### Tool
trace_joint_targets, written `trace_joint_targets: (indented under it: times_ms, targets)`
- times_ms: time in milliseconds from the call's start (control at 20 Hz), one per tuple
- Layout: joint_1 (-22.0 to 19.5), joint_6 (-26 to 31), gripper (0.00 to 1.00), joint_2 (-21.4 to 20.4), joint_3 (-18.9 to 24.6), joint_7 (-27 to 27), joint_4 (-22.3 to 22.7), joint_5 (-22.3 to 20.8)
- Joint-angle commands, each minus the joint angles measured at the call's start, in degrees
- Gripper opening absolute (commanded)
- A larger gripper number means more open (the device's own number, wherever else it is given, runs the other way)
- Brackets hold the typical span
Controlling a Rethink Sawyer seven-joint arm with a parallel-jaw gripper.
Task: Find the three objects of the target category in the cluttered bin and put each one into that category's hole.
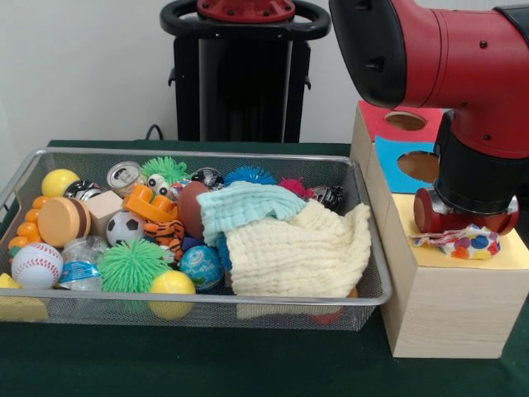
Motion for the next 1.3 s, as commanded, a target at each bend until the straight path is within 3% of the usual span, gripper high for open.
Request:
trace_joint_targets:
  times_ms: [50,350,800,1300]
  targets:
    - [-4.0,0.3,0.0,10.8,3.6,-1.1,3.8,-5.2]
    - [-3.8,2.3,0.0,10.2,3.0,-0.9,3.8,-5.3]
    - [-5.9,3.0,0.0,1.3,4.4,-3.3,11.5,-4.6]
    - [-6.5,5.2,0.0,-5.0,5.2,-2.9,15.2,-4.9]
